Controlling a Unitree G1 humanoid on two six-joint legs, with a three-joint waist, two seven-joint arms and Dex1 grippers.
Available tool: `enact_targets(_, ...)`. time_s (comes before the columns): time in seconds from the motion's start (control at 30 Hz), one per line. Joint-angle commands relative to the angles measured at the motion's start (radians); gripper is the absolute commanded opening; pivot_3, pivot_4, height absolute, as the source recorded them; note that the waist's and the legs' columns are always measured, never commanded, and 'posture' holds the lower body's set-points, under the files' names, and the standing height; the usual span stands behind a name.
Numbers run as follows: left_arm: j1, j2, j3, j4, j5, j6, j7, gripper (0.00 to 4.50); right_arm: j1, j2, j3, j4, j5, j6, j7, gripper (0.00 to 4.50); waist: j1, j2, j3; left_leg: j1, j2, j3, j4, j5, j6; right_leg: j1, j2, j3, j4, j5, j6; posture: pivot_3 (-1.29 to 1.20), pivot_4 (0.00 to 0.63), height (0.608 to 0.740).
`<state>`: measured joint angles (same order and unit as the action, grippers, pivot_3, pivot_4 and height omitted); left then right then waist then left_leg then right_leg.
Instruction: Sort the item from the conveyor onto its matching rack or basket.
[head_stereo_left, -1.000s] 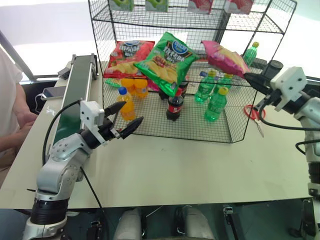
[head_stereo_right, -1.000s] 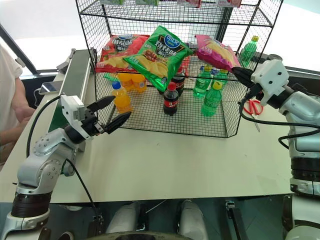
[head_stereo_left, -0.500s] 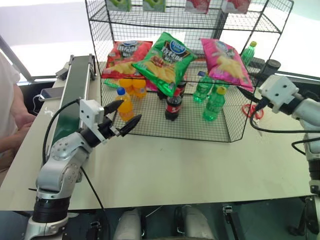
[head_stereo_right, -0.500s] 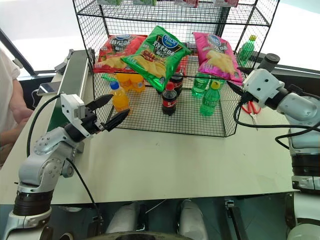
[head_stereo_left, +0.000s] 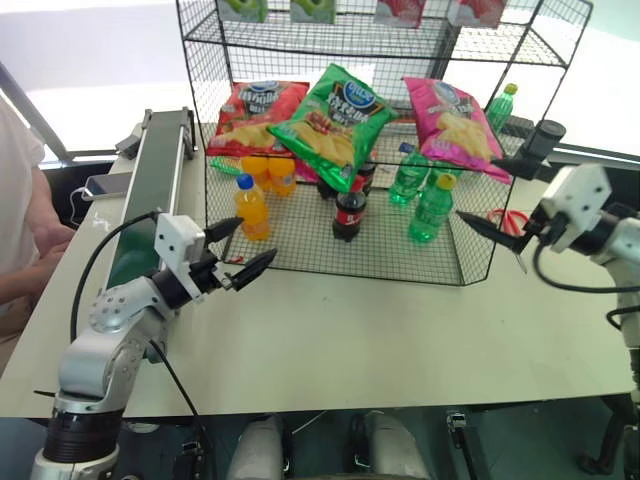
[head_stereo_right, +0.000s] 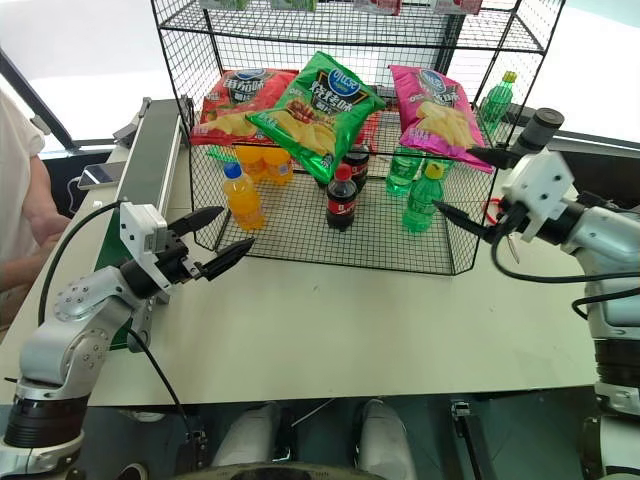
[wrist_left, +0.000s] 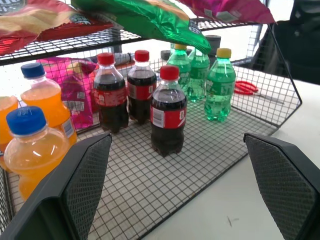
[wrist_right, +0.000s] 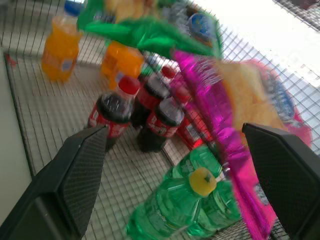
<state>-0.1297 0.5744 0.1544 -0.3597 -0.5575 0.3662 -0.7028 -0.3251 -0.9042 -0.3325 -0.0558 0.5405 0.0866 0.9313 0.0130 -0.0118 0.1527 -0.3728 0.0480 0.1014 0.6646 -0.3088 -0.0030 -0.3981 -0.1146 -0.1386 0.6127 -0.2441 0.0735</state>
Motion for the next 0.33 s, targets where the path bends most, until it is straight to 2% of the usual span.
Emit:
enact_targets(0.03, -0.011, 0.046, 0.077, 0.019, -0.026, 0.005, -0.03, 4.5, 0.079, -0.036, -0.124, -0.151, 0.207, 0.215, 0.01, 4.47, 0.0, -0.001, -0.001, 0.0, 0.0, -0.001, 0.0, 0.0, 0.0, 0.0, 0.0, 0.0, 0.0, 0.0, 0.0, 0.0, 0.15, 0.74)
enact_targets(0.13, 0.002, 0.101, 0.096, 0.048, -0.025, 0.011, -0.084, 4.5, 0.255, -0.065, -0.162, -0.271, 0.33, 0.39, 0.075, 4.47, 0.0, -0.002, -0.001, 0.0, 0.001, -0.001, -0.001, -0.001, 0.001, 0.0, 0.001, -0.001, 0.0, 0.0, 0.0, 0.0, 0.15, 0.74)
enact_targets(0.2, 0.011, 0.135, 0.109, 0.067, -0.034, 0.016, -0.122, 4.5, 0.364, -0.077, -0.186, -0.328, 0.332, 0.414, 0.132, 4.47, 0.002, -0.001, -0.001, -0.001, 0.0, -0.001, -0.001, -0.001, 0.002, 0.0, 0.0, -0.001, -0.001, 0.0, 0.0, 0.0, 0.15, 0.74)
enact_targets(0.33, 0.027, 0.171, 0.138, 0.116, -0.026, -0.021, -0.187, 4.5, 0.428, -0.057, -0.23, -0.336, 0.316, 0.42, 0.129, 4.47, -0.002, 0.0, 0.0, -0.001, -0.001, 0.001, 0.0, -0.002, 0.003, -0.001, -0.002, 0.0, -0.001, 0.0, 0.0, 0.0, 0.15, 0.74)
